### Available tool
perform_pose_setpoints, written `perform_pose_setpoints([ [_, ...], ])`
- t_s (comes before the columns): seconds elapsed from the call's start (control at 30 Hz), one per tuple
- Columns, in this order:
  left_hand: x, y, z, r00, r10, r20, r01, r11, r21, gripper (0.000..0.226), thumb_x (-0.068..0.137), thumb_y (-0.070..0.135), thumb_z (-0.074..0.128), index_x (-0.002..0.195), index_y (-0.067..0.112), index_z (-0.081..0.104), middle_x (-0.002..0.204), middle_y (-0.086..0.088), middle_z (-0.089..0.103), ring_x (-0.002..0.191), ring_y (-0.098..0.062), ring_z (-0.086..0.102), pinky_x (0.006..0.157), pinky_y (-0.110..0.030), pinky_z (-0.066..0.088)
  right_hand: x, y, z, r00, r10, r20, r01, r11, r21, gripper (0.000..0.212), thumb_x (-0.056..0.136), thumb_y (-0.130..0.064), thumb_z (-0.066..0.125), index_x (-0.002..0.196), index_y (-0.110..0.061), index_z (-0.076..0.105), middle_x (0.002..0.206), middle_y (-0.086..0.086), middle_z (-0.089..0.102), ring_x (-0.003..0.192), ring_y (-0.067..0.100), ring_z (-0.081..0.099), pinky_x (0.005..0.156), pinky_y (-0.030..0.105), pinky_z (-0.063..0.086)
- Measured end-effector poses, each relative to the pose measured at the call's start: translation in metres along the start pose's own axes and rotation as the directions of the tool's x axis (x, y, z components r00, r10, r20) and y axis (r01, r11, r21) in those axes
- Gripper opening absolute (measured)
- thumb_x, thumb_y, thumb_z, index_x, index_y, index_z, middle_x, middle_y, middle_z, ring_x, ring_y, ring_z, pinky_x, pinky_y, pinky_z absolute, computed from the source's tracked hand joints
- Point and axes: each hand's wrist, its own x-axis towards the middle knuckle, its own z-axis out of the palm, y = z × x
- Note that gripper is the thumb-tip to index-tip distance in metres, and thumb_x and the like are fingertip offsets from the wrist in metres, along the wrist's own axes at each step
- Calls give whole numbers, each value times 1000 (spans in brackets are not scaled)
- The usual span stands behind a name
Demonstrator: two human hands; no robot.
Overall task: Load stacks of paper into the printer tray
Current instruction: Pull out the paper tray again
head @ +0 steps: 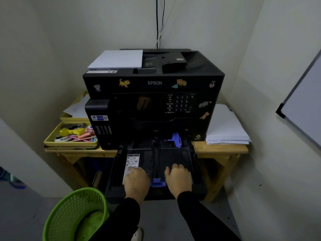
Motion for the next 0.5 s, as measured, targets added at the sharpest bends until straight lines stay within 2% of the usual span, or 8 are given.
perform_pose_setpoints([
  [0.07, 13, -1, -18, 996, 3, -92, -9, 998, -66, 48, 99, 33, 37, 135, 2, 41, 141, -19, 40, 116, -28, 59, 85, -32, 56, 21, -11, -11, 997, -12, -70, 17, 998, 65, 35, 96, -31, 43, 100, -4, 64, 99, 15, 67, 90, 29, 65, 74, 35, 52],
  [0.13, 33, -5, -38, 973, -60, -224, 20, 984, -178, 58, 94, 40, 42, 138, 2, 33, 144, -21, 36, 107, -30, 62, 82, -34, 57, 46, -24, -24, 986, -20, -167, 42, 990, 133, 34, 97, -28, 41, 105, -2, 62, 102, 16, 66, 94, 30, 64, 77, 36, 50],
  [0.17, 45, -9, -50, 952, -83, -295, 15, 974, -225, 60, 92, 40, 47, 136, 2, 35, 140, -20, 40, 105, -32, 62, 81, -35, 56, 58, -35, -33, 977, -27, -210, 61, 985, 160, 32, 96, -26, 43, 102, -1, 62, 99, 16, 66, 91, 31, 64, 74, 36, 50],
  [0.23, 70, -17, -80, 887, -83, -454, -60, 955, -291, 54, 84, 36, 59, 124, 0, 49, 120, -19, 56, 95, -34, 63, 71, -37, 56, 83, -60, -52, 951, -34, -307, 107, 969, 223, 29, 91, -24, 52, 85, 1, 66, 82, 18, 68, 73, 35, 66, 60, 36, 51],
  [0.3, 94, -26, -119, 776, -83, -625, -135, 946, -294, 46, 77, 32, 67, 109, 0, 60, 99, -17, 64, 84, -34, 64, 62, -38, 54, 110, -85, -71, 911, -36, -411, 154, 954, 258, 31, 85, -25, 56, 69, -1, 66, 65, 17, 66, 55, 34, 64, 48, 34, 49],
  [0.4, 132, -45, -178, 612, -96, -785, -189, 946, -263, 40, 77, 36, 56, 99, 4, 63, 91, -12, 66, 79, -31, 62, 62, -35, 50, 146, -125, -107, 844, -28, -536, 245, 908, 339, 36, 85, -28, 54, 65, -1, 64, 62, 15, 66, 53, 32, 62, 47, 32, 46],
  [0.5, 168, -64, -225, 553, -107, -826, -210, 942, -263, 36, 78, 35, 55, 97, 5, 61, 92, -12, 65, 82, -31, 61, 65, -35, 49, 182, -160, -143, 768, -25, -639, 344, 859, 379, 39, 90, -29, 52, 65, -1, 62, 63, 15, 66, 56, 31, 61, 50, 32, 42],
])
